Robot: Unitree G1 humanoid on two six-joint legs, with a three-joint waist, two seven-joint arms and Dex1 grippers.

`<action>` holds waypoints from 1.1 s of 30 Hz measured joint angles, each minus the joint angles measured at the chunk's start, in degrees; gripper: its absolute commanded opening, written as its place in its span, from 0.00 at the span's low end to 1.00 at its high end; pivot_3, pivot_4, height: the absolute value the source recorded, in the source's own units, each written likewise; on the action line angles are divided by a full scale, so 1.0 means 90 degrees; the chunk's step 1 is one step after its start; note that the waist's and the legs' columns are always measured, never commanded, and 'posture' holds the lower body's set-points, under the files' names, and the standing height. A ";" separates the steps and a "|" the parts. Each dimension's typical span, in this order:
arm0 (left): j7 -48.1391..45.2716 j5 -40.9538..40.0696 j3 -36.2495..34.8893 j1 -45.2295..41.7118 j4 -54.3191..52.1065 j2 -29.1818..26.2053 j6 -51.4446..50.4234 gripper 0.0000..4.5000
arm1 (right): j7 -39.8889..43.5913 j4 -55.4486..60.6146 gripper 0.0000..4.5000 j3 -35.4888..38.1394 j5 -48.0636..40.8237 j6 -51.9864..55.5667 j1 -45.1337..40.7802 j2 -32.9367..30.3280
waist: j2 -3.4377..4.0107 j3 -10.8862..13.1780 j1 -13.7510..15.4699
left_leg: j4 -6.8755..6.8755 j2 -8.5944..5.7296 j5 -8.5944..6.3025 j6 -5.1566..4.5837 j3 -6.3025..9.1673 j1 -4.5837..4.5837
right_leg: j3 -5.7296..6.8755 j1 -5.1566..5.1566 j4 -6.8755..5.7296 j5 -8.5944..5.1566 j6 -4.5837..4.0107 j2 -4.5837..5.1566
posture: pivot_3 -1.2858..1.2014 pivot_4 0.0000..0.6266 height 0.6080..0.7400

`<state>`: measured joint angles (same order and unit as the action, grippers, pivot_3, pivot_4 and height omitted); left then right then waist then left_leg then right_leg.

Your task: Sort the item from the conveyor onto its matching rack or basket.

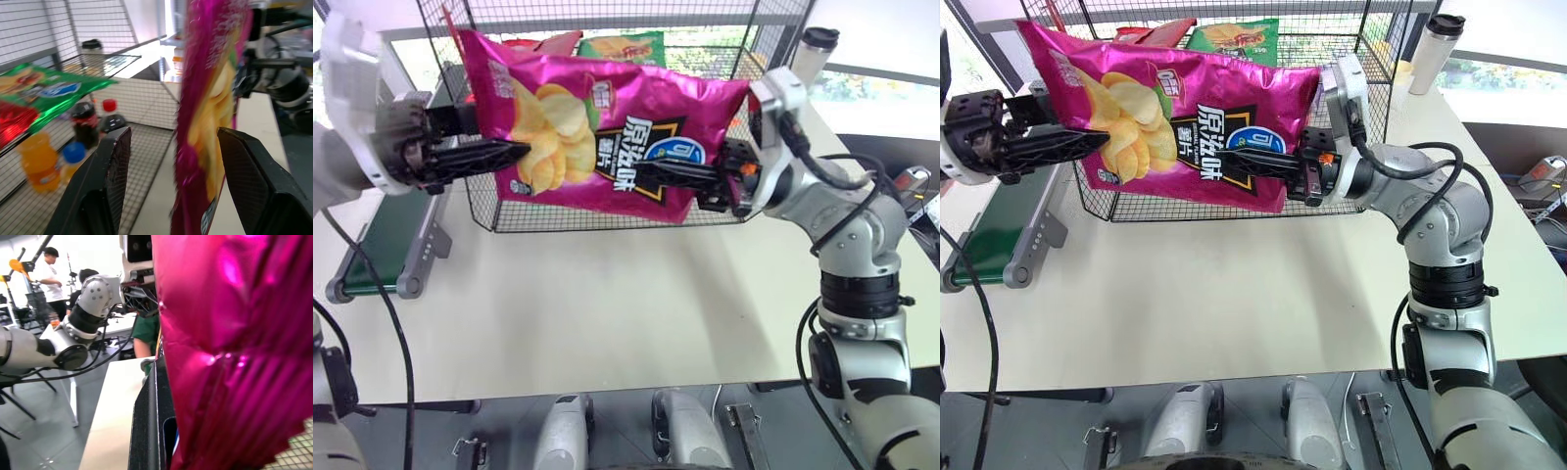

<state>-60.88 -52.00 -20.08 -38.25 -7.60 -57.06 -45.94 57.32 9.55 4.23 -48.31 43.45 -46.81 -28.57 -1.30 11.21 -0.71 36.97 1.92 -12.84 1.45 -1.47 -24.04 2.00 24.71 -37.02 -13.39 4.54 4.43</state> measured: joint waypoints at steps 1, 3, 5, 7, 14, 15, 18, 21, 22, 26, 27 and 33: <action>0.0093 0.0031 -0.0128 0.0125 0.0058 0.0003 0.0026 0.59 | -0.0153 0.0080 0.00 0.0114 0.0035 -0.0019 0.0081 -0.0092 | 0.0000 0.0000 0.0007 | 0.0000 0.0000 0.0000 0.0000 0.0001 -0.0004 | 0.0002 0.0002 0.0001 0.0000 0.0000 0.0000 | 0.52 0.24 1.00; 0.0365 0.0062 -0.0417 0.0309 0.0100 0.0046 0.0043 0.59 | -0.0478 0.0228 0.00 0.0316 0.0175 -0.0063 0.0263 -0.0331 | 0.0000 0.0000 0.0025 | 0.0000 -0.0001 0.0000 0.0000 0.0001 -0.0010 | 0.0003 0.0004 0.0005 0.0000 0.0000 0.0005 | 0.52 0.24 1.00; 0.0800 0.0032 -0.0839 0.0639 0.0010 0.0216 0.0023 0.59 | -0.0947 0.0300 0.00 0.0835 0.0403 -0.0145 0.0589 -0.0802 | 0.0000 0.0000 0.0058 | 0.0001 -0.0011 0.0000 0.0000 -0.0001 -0.0015 | 0.0003 0.0003 0.0011 -0.0004 0.0003 0.0021 | 0.52 0.24 1.00; 0.1217 -0.0123 -0.1063 0.0930 -0.0212 0.0505 -0.0074 0.59 | -0.1277 0.0281 0.00 0.1439 0.0548 -0.0165 0.0846 -0.1249 | 0.0000 0.0001 0.0108 | 0.0005 -0.0013 0.0000 0.0001 -0.0005 -0.0023 | 0.0000 0.0003 0.0023 -0.0005 0.0001 0.0024 | 0.52 0.24 1.00; 0.3012 -0.1091 -0.1017 0.1240 -0.1811 0.1542 -0.0558 0.59 | -0.1873 0.0710 0.00 0.2249 0.0850 -0.0493 0.0963 -0.2089 | -0.0002 0.0000 0.0135 | 0.0012 -0.0012 0.0000 0.0000 -0.0008 -0.0011 | -0.0010 -0.0004 0.0021 -0.0004 0.0000 0.0017 | 0.52 0.24 1.00; 0.3249 -0.1130 -0.0898 0.1190 -0.1961 0.1677 -0.0556 0.59 | -0.1982 0.0703 0.00 0.2178 0.1065 -0.0663 0.0942 -0.2109 | -0.0002 0.0000 0.0134 | 0.0012 -0.0012 0.0000 0.0000 -0.0008 -0.0007 | -0.0011 -0.0006 0.0020 -0.0008 -0.0008 0.0016 | 0.52 0.24 1.00; 0.3719 -0.1158 -0.0457 0.1157 -0.2230 0.2056 -0.0523 0.59 | -0.2224 0.0637 0.00 0.1711 0.1807 -0.1292 0.0824 -0.2117 | -0.0002 0.0000 0.0124 | 0.0013 -0.0013 0.0000 0.0000 -0.0011 0.0000 | -0.0015 -0.0011 0.0017 -0.0011 -0.0013 0.0014 | 0.52 0.24 1.00; 0.3939 -0.1083 -0.0144 0.1174 -0.2271 0.2282 -0.0462 0.59 | -0.2398 0.0336 0.00 0.0994 0.2864 -0.2135 0.0679 -0.2183 | -0.0002 0.0000 0.0114 | 0.0012 -0.0014 0.0000 0.0000 -0.0011 -0.0002 | -0.0015 -0.0010 0.0019 -0.0011 -0.0013 0.0013 | 0.52 0.24 1.00; 0.4009 -0.1060 -0.0095 0.1190 -0.2293 0.2368 -0.0398 0.59 | -0.2498 0.0061 0.00 0.0633 0.3420 -0.2607 0.0582 -0.2209 | -0.0002 0.0000 0.0106 | 0.0012 -0.0015 0.0000 0.0000 -0.0011 -0.0002 | -0.0015 -0.0010 0.0021 -0.0011 -0.0013 0.0013 | 0.52 0.24 1.00; 0.4139 -0.0974 0.0045 0.1369 -0.2441 0.2479 -0.0234 0.59 | -0.3085 -0.1156 0.00 -0.0388 0.5101 -0.4008 0.0013 -0.2035 | -0.0001 0.0001 0.0044 | 0.0012 -0.0015 0.0000 -0.0001 -0.0012 -0.0005 | -0.0016 -0.0008 0.0022 -0.0012 -0.0015 0.0013 | 0.52 0.24 1.00; 0.4152 -0.0960 0.0073 0.1461 -0.2500 0.2481 -0.0215 0.59 | -0.3289 -0.1473 0.00 -0.0655 0.5569 -0.4349 -0.0167 -0.2002 | -0.0001 0.0001 0.0028 | 0.0011 -0.0016 0.0000 -0.0001 -0.0011 -0.0005 | -0.0016 -0.0009 0.0022 -0.0012 -0.0014 0.0014 | 0.52 0.24 1.00; 0.4372 -0.0954 0.0118 0.1716 -0.2698 0.2526 -0.0082 0.59 | -0.4448 -0.3049 0.00 -0.1757 0.7809 -0.5525 -0.0989 -0.1882 | -0.0001 0.0001 0.0000 | 0.0010 -0.0016 0.0000 0.0000 -0.0010 -0.0014 | -0.0016 -0.0003 0.0029 -0.0011 -0.0014 0.0014 | 0.52 0.24 1.00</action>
<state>-21.54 -60.59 -19.02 -22.80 -31.89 -34.33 -46.68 17.28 -17.89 -11.58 21.97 -6.28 -55.70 -45.50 -1.32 11.22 -0.71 37.06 1.78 -12.84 1.45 -1.55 -24.17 1.85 24.69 -36.76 -13.49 4.41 4.55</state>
